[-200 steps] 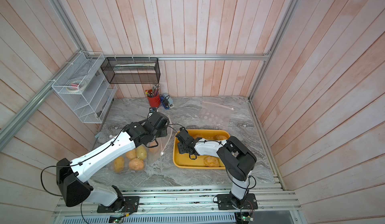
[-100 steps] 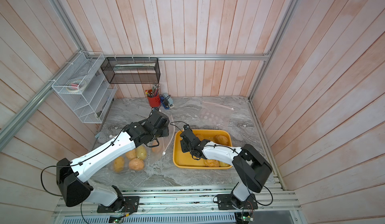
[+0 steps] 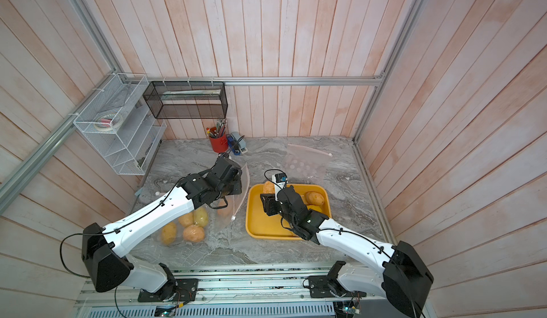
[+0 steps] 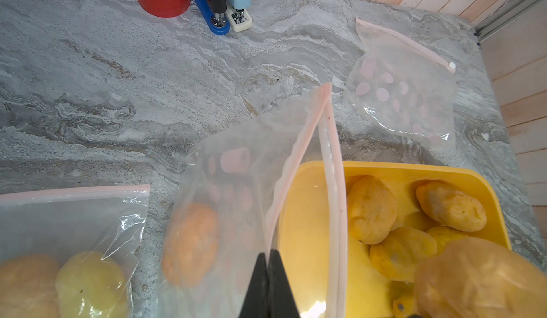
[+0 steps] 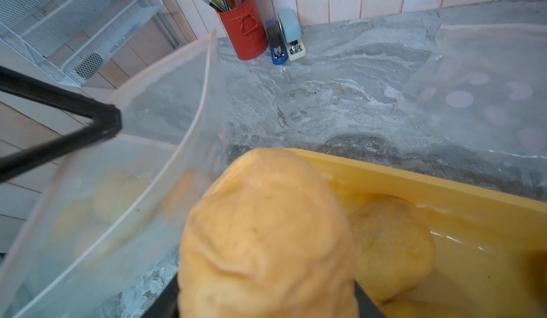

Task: Put the potatoes into a zipper bag and zip it
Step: Pick up the potato from the basket, then place the potato into the zipper food storage bag.

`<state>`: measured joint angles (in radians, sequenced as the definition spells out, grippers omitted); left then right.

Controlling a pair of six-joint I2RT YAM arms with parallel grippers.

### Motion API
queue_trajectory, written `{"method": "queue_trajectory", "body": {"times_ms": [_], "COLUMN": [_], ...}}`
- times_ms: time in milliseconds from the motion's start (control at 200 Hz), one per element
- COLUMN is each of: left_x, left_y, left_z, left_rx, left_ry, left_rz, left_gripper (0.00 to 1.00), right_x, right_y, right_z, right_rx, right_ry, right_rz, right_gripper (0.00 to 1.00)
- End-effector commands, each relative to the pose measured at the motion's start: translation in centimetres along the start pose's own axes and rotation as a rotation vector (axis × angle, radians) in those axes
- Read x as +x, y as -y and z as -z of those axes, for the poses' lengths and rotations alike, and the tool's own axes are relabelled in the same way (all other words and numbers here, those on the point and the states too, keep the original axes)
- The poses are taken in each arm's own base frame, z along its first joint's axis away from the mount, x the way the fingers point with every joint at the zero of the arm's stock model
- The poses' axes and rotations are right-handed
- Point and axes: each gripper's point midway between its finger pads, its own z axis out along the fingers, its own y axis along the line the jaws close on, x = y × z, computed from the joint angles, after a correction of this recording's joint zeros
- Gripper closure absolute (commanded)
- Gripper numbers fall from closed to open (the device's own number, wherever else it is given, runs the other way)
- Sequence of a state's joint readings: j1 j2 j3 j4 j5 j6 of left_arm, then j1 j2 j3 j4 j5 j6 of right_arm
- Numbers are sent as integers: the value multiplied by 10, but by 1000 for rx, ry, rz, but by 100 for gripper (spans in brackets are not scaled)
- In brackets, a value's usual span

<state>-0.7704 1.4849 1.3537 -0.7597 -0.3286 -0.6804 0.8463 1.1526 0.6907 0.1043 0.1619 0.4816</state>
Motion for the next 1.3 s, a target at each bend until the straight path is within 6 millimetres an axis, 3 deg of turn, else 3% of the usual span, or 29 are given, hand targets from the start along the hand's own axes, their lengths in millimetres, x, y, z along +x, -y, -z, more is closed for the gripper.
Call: {"method": "queue_trajectory", "body": {"times_ms": [0, 155, 385, 620, 1025, 1295], "left_x": [0, -1, -1, -3, -7, -8], "left_y": [0, 0, -1, -1, -4, -5], "left_z": [-4, -2, 0, 5, 14, 17], "left_rx": [4, 3, 5, 12, 30, 39], "left_ry": [0, 4, 5, 15, 38, 42], "left_rz": [-3, -1, -1, 5, 16, 22], "left_gripper": [100, 100, 100, 100, 100, 100], "right_x": [-23, -38, -45, -27, -1, 10], "right_y": [-29, -64, -85, -88, -73, -62], "right_z": [3, -3, -22, -49, -75, -82], "right_rx": [-120, -226, -260, -256, -184, -123], "right_ry": [26, 14, -8, -77, -148, -191], "right_rz": [-3, 24, 50, 61, 66, 67], "right_gripper": [74, 75, 76, 79, 77, 54]}}
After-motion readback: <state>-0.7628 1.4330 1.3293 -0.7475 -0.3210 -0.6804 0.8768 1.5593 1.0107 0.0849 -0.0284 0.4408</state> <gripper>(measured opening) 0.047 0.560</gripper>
